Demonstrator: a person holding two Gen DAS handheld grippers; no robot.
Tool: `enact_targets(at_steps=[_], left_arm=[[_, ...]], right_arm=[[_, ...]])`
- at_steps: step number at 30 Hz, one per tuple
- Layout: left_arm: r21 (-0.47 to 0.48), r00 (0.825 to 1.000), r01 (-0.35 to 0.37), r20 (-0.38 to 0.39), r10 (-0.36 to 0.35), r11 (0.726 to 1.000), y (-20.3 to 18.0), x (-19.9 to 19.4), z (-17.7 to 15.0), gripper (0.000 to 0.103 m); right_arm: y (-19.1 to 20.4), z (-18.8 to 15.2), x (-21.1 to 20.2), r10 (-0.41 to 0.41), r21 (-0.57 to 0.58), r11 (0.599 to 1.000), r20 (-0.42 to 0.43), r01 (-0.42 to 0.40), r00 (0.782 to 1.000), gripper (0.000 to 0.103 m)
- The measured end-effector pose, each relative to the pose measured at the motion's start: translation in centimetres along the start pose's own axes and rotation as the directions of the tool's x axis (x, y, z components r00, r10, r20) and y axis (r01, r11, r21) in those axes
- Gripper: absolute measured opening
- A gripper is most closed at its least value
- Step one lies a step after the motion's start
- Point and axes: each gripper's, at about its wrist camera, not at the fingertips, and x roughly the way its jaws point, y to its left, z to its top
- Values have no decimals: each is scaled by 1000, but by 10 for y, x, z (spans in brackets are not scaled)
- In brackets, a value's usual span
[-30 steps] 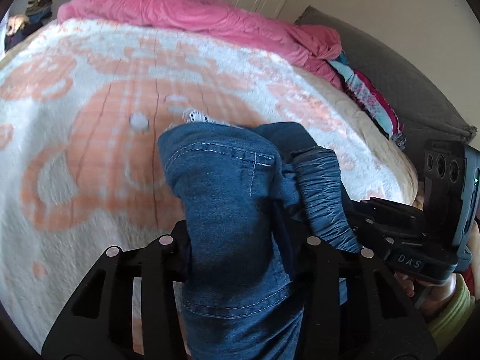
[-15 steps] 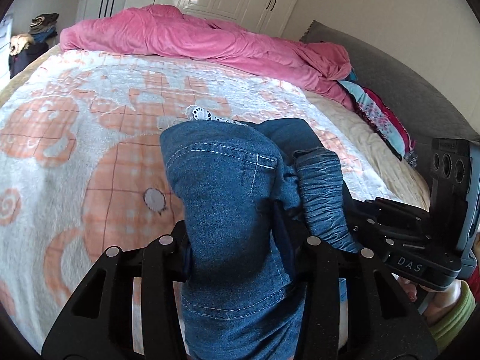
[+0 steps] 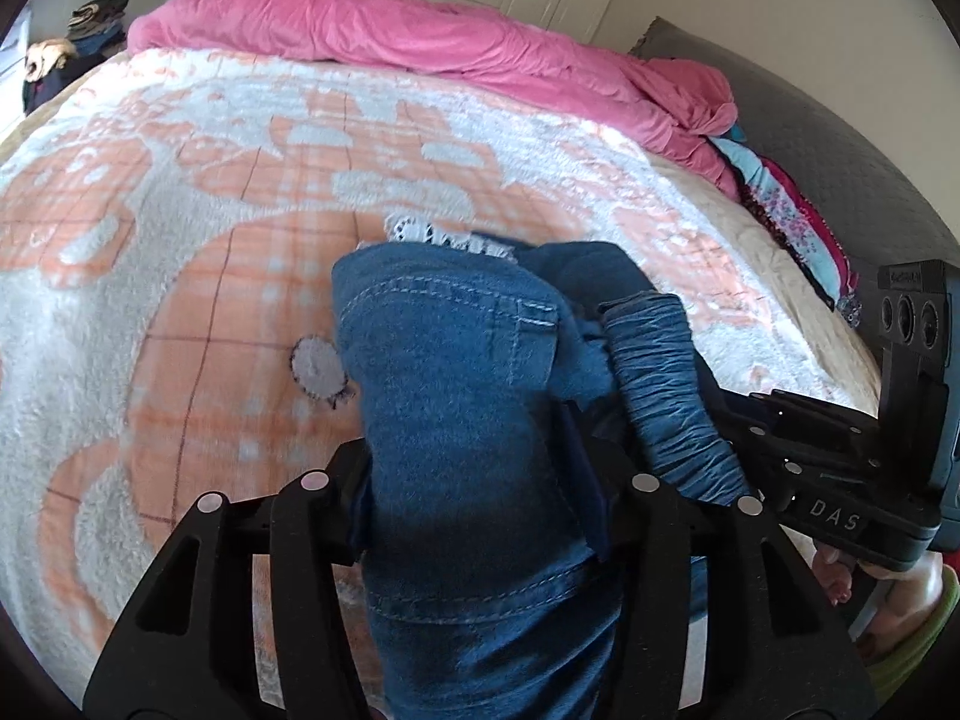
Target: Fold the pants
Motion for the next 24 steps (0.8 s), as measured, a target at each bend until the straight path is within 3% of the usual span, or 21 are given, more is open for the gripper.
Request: enact_targets(at_steps=[7,11,15,18,23,24], left_arm=[[-20,1000,-11,-29,11,1000,7,8,-4,58],[-26,1000,-13,-29,12,1000,7,8,-6,61],[-25,1000,-17,-6,17,1000,4,-5,-8,69],[-17,1000,-21,22,21,1000,-3,-22,-10,72],[-4,996,-37,78,37,999,-13,-54,-17,85],[-6,995,-39,90,39,999,-15,-63,-22,89]], right_arm=[[-13,-8,9,-49,55,997,-43,51,998,54],[-16,-11,9,-66,56,996,-39,68,997,56],[-10,-12,-4,-88,22,996,12,87,996,57],[-7,-13,-23,-105,22,994,66,104,992,76],[2,-20,-58,-120,5,993,155,121,981,84],[4,-22,-64,-124,1,992,167,126,978,90]])
